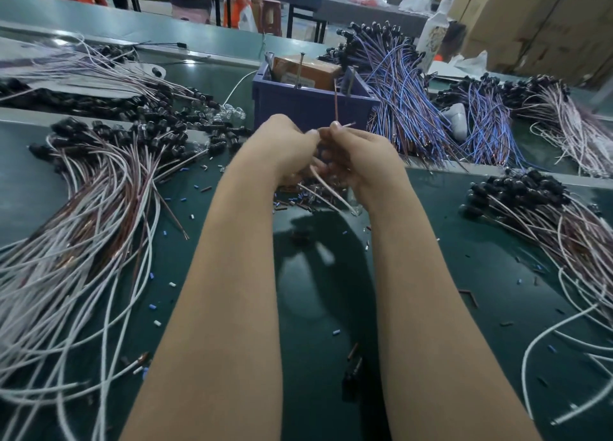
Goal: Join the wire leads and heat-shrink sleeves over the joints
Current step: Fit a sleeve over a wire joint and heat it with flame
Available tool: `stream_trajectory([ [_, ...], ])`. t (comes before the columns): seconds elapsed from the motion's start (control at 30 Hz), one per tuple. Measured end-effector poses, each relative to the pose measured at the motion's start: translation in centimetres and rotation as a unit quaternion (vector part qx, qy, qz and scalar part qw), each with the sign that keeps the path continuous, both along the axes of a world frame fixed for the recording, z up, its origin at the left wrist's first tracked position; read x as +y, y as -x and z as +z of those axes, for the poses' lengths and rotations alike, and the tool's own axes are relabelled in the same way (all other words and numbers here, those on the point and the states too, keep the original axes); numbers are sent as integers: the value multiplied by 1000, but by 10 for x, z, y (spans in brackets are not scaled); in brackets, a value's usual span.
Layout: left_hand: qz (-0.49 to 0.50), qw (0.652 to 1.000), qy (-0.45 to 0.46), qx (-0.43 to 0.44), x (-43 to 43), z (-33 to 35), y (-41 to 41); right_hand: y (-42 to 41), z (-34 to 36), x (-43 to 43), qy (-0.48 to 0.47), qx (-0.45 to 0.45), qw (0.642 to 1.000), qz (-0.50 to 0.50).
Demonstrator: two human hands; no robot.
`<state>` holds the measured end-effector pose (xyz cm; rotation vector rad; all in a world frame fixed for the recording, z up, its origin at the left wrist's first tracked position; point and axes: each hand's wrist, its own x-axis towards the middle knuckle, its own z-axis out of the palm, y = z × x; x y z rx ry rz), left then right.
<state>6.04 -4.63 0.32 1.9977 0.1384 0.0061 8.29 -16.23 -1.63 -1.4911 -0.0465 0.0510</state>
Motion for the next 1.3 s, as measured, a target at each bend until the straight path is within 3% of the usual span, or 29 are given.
stream_trajectory([
  [0.1,-2,1000,10,8,3,1,2,0,0,-1,72,-19,997,-14],
  [0.2,54,998,14,-20,10,-1,2,-1,1,-7,162,-41,982,-89],
  [0.4,142,979,62,-132,12,8,-2,-4,-1,-6,170,-40,980,-97],
  [0.57,166,972,97,-132,3,-3,-7,-7,-5,-5,207,-65,969,-122],
  [0.97,190,926,316,-82,-1,-13,-7,-5,-5,-5,146,-134,958,-205],
  [1.3,202,918,329,-89,-2,-11,-6,-8,-6,-3,137,-131,959,-210],
])
